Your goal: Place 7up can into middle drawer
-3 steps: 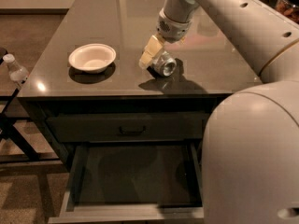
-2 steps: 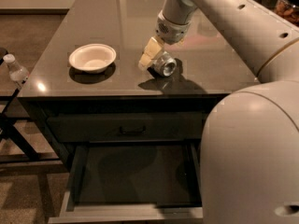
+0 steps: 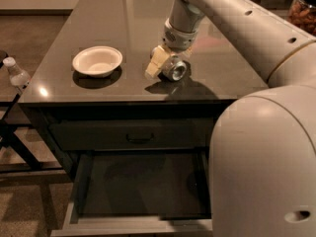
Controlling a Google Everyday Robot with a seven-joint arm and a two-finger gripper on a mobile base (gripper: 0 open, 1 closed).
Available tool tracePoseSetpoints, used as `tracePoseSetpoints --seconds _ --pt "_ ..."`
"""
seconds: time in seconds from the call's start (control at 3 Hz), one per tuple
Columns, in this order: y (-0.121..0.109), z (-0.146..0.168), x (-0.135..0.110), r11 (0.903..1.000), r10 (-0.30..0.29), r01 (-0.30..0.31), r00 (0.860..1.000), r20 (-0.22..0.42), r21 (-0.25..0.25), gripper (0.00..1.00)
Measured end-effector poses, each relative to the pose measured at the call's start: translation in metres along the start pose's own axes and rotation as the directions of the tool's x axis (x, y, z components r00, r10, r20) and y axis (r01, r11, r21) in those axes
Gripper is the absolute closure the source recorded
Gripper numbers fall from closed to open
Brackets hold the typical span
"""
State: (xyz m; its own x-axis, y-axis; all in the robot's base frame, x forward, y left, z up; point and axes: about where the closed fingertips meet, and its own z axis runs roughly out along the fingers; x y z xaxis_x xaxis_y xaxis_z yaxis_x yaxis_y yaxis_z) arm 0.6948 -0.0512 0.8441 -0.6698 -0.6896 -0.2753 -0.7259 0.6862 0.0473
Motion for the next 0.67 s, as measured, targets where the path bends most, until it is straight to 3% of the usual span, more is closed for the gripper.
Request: tracePoseSetpoints --seconds 0.67 --pt "0.0 0.0001 0.0 1.0 0.0 0.0 1.0 0.0 0.0 0.42"
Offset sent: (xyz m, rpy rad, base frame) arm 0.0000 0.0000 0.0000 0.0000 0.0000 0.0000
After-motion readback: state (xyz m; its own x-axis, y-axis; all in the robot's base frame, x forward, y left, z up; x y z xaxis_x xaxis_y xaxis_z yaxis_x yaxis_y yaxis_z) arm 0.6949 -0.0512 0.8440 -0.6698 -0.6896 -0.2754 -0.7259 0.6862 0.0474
